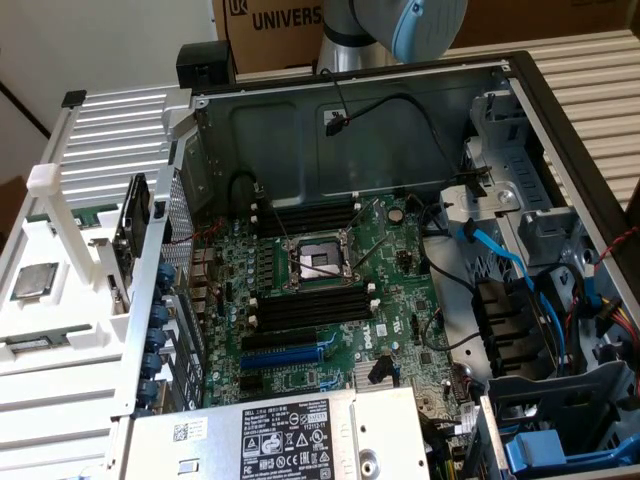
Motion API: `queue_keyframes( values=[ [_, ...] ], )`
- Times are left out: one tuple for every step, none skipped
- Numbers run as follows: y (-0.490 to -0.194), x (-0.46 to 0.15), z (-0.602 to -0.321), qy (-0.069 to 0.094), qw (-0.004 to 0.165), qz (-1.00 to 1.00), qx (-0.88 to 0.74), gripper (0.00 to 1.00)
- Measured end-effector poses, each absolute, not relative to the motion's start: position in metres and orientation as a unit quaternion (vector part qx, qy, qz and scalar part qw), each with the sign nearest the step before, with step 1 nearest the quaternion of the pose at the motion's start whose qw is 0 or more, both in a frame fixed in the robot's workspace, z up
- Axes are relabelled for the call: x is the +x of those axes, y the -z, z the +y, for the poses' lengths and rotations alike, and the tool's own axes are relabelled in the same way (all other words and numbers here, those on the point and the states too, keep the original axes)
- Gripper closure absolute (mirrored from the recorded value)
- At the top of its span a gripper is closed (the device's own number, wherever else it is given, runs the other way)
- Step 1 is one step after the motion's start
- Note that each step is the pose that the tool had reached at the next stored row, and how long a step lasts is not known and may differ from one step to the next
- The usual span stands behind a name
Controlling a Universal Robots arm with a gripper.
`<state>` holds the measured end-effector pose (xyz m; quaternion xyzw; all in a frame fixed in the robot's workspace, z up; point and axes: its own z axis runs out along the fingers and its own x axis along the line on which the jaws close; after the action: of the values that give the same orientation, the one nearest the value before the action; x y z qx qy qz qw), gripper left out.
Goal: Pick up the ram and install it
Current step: 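Pick up the ram and move it above insertion slot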
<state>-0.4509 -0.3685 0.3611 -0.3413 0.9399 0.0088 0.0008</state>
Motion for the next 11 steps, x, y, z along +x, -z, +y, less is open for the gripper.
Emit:
queue_keyframes(
  values=[
    [-0.3611, -0.4509, -0.3685, -0.009, 0.0, 0.94, -0.342, 0.9],
    [-0.3611, -0.4509, -0.3685, -0.009, 0.0, 0.939, -0.342, 0.9],
    [-0.3611, -0.4509, -0.3685, -0.009, 0.0, 0.939, -0.343, 0.9],
    [-0.3611, -0.4515, -0.3685, -0.009, 0.0, 0.939, -0.343, 0.9],
    [-0.3611, -0.4528, -0.3685, -0.009, 0.0, 0.939, -0.345, 0.9],
    [-0.361, -0.4527, -0.3685, -0.009, 0.0, 0.936, -0.352, 0.9],
    [-0.3609, -0.4527, -0.3685, -0.009, 0.0, 0.933, -0.36, 0.9],
    [-0.3607, -0.4528, -0.3685, -0.009, 0.0, 0.922, -0.386, 0.9],
    [-0.3606, -0.4527, -0.3685, -0.009, 0.0, 0.919, -0.395, 0.9],
    [-0.3605, -0.4527, -0.3685, -0.009, -0.001, 0.915, -0.403, 0.9],
    [-0.3604, -0.4527, -0.3685, -0.009, -0.001, 0.911, -0.411, 0.9]
  ],
)
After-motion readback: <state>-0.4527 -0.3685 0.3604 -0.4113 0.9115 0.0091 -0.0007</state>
